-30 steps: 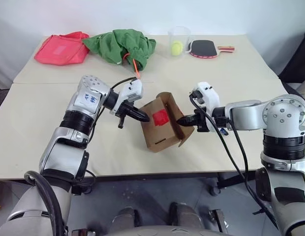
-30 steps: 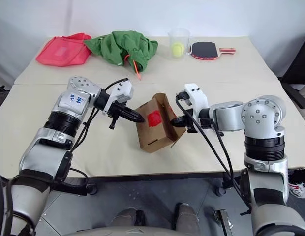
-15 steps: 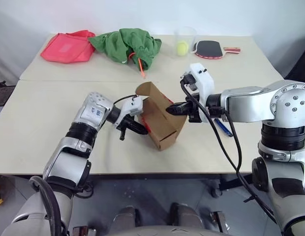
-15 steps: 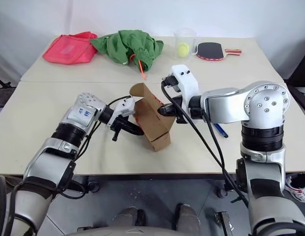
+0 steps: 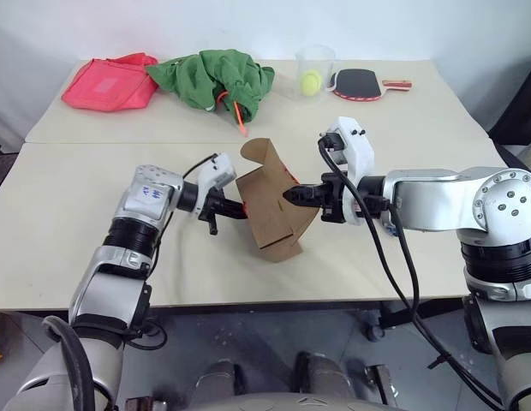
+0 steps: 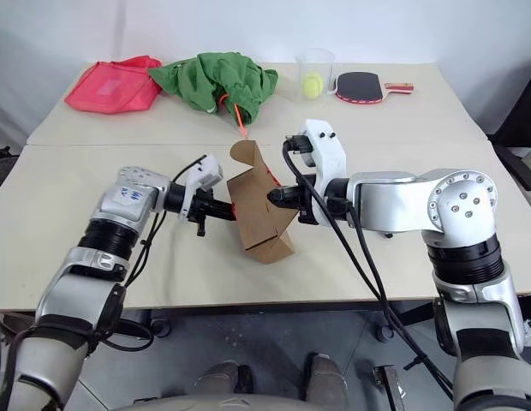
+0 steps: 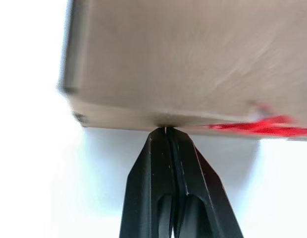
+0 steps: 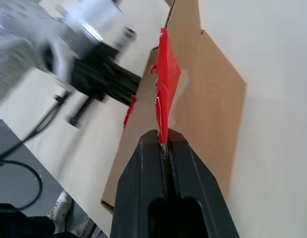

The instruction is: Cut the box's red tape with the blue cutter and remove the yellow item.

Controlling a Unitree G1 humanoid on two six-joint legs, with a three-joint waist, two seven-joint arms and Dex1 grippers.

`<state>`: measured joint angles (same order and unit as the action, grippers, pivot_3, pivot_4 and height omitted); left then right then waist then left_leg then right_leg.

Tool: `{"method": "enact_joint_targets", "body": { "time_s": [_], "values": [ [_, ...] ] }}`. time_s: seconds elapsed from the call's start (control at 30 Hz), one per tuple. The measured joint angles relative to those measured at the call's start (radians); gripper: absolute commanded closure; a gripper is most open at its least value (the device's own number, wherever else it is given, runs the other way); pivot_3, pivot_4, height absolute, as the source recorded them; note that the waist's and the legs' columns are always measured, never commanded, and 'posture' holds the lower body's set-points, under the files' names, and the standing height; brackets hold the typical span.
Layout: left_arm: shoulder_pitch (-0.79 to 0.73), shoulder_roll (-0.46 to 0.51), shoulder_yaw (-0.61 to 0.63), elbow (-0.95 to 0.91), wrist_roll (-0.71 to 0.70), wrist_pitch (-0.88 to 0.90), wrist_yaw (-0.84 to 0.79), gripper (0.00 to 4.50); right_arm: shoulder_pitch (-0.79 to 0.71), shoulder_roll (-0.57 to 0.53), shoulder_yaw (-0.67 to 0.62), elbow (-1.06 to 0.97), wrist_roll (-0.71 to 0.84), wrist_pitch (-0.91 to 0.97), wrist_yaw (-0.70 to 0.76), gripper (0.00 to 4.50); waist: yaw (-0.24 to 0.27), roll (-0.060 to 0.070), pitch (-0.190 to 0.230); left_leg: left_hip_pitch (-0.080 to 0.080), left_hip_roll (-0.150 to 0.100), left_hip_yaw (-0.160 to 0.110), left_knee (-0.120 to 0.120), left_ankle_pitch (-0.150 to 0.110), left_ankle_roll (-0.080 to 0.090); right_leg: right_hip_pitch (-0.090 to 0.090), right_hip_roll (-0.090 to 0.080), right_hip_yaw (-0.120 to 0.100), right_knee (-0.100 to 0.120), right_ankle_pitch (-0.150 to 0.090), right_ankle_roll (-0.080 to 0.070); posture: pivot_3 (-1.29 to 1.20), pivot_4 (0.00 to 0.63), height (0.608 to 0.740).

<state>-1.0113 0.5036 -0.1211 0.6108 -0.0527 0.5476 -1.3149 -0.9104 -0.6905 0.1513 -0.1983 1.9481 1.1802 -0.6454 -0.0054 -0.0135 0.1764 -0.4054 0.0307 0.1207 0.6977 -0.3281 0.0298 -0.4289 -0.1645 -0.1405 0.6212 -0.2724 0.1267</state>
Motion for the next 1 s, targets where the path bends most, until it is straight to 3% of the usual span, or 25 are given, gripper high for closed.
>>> {"method": "enact_joint_targets", "body": {
  "time_s": [0.2, 0.47, 0.57, 0.73, 1.0],
  "values": [
    [-0.035, 0.143, 0.085, -0.152, -0.149, 0.261, -0.071, 4.5, 0.034, -0.05, 0.027, 0.013, 0.0, -0.005, 0.003, 4.46, -0.009, 0.0, 0.0, 0.0, 0.001, -0.001, -0.001, 0.0, 0.0, -0.001, 0.001, 0.001, 0.0, 0.0, 0.0, 0.0, 0.15, 0.74],
    [-0.054, 0.005, 0.057, -0.297, -0.272, 0.356, -0.024, 4.5, 0.031, -0.05, 0.056, 0.013, 0.005, -0.023, 0.011, 4.46, 0.002, 0.0, 0.0, 0.0, 0.0, 0.0, 0.0, 0.0, 0.0, 0.0, 0.001, 0.002, -0.001, 0.0, 0.0, 0.0, 0.15, 0.74],
    [-0.031, -0.021, 0.009, -0.328, -0.289, 0.36, -0.02, 4.5, 0.029, -0.047, 0.062, 0.013, 0.008, -0.033, 0.005, 4.46, 0.0, 0.0, 0.0, 0.001, 0.0, 0.0, 0.0, 0.0, 0.0, 0.0, 0.001, 0.002, -0.001, 0.0, 0.0, 0.0, 0.15, 0.74],
    [0.026, 0.022, -0.074, -0.333, -0.281, 0.339, -0.032, 4.5, 0.03, -0.045, 0.066, 0.011, 0.014, -0.059, -0.028, 4.46, -0.001, 0.0, 0.0, 0.001, 0.0, 0.001, 0.0, 0.0, 0.0, 0.0, 0.002, 0.003, -0.001, 0.0, 0.0, 0.0, 0.15, 0.74],
    [0.022, 0.062, -0.122, -0.271, -0.232, 0.169, -0.04, 4.5, 0.039, -0.041, 0.061, 0.002, 0.019, -0.08, -0.07, 4.46, 0.004, 0.0, 0.0, 0.001, 0.0, 0.001, 0.001, 0.0, 0.0, 0.0, 0.001, 0.004, -0.002, 0.0, 0.0, 0.0, 0.15, 0.74]
  ]
}}
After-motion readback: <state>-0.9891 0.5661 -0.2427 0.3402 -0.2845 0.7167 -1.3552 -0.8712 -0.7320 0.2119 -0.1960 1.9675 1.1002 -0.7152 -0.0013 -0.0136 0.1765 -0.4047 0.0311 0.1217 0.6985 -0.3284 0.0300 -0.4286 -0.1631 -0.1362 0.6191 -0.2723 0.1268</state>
